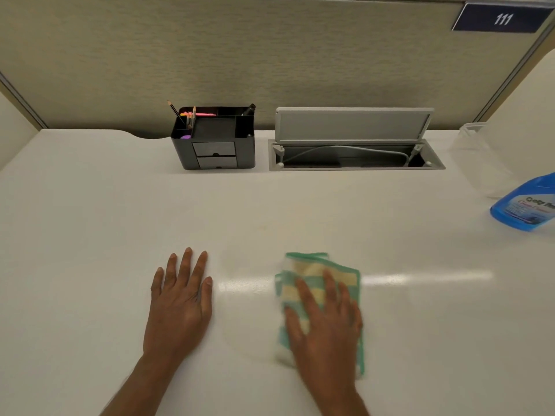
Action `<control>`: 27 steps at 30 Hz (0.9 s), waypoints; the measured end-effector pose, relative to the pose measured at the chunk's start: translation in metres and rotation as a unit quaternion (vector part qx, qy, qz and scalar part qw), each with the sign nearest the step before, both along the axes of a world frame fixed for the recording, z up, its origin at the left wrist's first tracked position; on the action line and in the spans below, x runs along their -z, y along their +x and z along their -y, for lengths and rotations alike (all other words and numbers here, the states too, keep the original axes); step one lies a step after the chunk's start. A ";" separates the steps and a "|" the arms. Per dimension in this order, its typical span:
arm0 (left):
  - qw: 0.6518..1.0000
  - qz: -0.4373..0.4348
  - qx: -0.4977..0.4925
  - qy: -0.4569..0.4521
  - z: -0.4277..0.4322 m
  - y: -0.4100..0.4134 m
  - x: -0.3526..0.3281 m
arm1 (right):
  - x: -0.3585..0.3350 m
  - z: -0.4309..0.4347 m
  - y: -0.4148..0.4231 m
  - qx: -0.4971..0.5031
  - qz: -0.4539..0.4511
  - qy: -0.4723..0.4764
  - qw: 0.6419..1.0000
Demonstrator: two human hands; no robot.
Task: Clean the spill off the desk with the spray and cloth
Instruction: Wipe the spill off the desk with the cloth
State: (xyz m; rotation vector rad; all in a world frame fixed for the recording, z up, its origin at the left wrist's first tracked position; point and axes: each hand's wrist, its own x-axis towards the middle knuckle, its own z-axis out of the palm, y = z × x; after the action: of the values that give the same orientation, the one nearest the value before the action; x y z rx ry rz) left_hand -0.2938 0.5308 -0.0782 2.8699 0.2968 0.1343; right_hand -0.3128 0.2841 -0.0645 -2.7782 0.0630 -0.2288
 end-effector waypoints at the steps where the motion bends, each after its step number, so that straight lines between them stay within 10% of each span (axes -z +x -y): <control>1: 1.000 0.000 0.000 0.000 0.000 0.000 0.001 | 0.000 0.017 0.004 0.036 0.004 -0.014 0.999; 10: 1.000 0.004 -0.002 -0.001 -0.001 0.001 -0.001 | -0.002 0.040 0.101 0.173 -0.014 -0.020 0.985; 27: 1.000 -0.007 0.013 0.025 0.000 0.002 -0.003 | -0.008 -0.109 0.051 -0.158 -0.054 0.036 0.985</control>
State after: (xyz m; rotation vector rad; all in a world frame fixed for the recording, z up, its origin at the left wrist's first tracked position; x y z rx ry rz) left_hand -0.2922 0.5311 -0.0751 2.9248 0.2616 0.1191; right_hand -0.2613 0.3927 -0.0567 -2.6773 -0.3346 0.0055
